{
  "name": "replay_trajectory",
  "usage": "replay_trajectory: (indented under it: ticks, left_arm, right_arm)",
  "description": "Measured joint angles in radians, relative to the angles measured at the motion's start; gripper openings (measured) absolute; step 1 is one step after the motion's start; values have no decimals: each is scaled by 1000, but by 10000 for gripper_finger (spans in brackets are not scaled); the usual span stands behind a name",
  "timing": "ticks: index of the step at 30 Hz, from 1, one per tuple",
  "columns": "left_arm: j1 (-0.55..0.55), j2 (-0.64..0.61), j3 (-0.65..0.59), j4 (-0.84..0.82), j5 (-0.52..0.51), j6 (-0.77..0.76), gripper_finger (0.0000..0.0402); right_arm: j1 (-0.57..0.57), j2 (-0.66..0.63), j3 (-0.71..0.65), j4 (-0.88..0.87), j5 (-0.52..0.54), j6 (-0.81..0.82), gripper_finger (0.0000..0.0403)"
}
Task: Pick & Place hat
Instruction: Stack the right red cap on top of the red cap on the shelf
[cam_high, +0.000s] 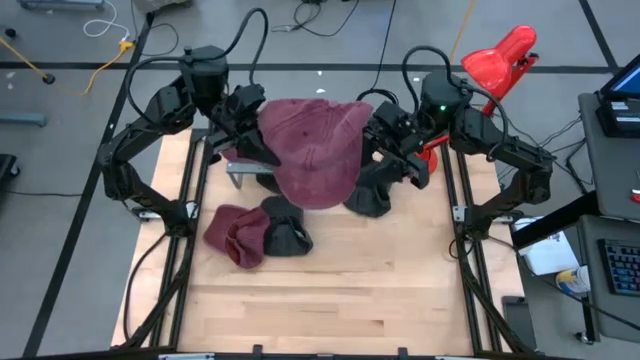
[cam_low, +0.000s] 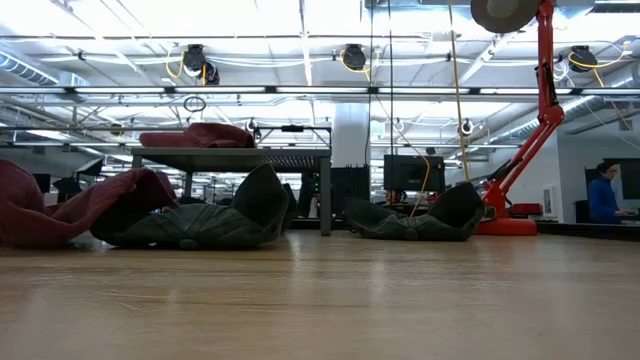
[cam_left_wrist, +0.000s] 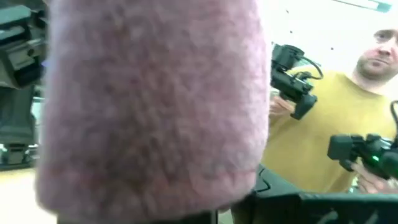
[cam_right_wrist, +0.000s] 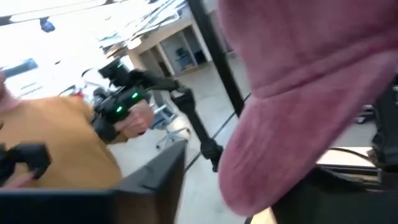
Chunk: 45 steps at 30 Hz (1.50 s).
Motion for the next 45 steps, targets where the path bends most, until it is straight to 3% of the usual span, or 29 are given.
replay_trajectory:
  ticks: [5, 7, 14, 24, 31, 34, 37, 45]
  left_arm:
    - [0, 0, 0, -1, -58, -35, 35]
    - [1, 0, 0, 3, -74, -36, 54]
    - [36, -11, 0, -17, -213, -11, 120]
    - [74, -61, 0, 126, -327, -6, 226]
    - [38, -65, -28, 173, -424, 6, 266]
    - [35, -83, -111, 204, -436, 10, 274]
    - [36, -125, -247, 334, -445, -17, 274]
    - [40, -264, -702, 1017, -472, -210, 258]
  right_arm:
    - [0, 5, 0, 3, 76, 43, 44]
    - [-1, 6, 0, 3, 78, 37, 15]
    - [-40, -31, 0, -20, 149, -46, 6]
    - [-60, -98, 3, 61, 353, -369, 4]
    - [-59, -68, 2, 120, 482, -630, 4]
    - [-59, -53, 1, 149, 492, -700, 4]
    - [-61, -48, 1, 161, 492, -721, 4]
    - [-61, -23, 1, 161, 491, -712, 4]
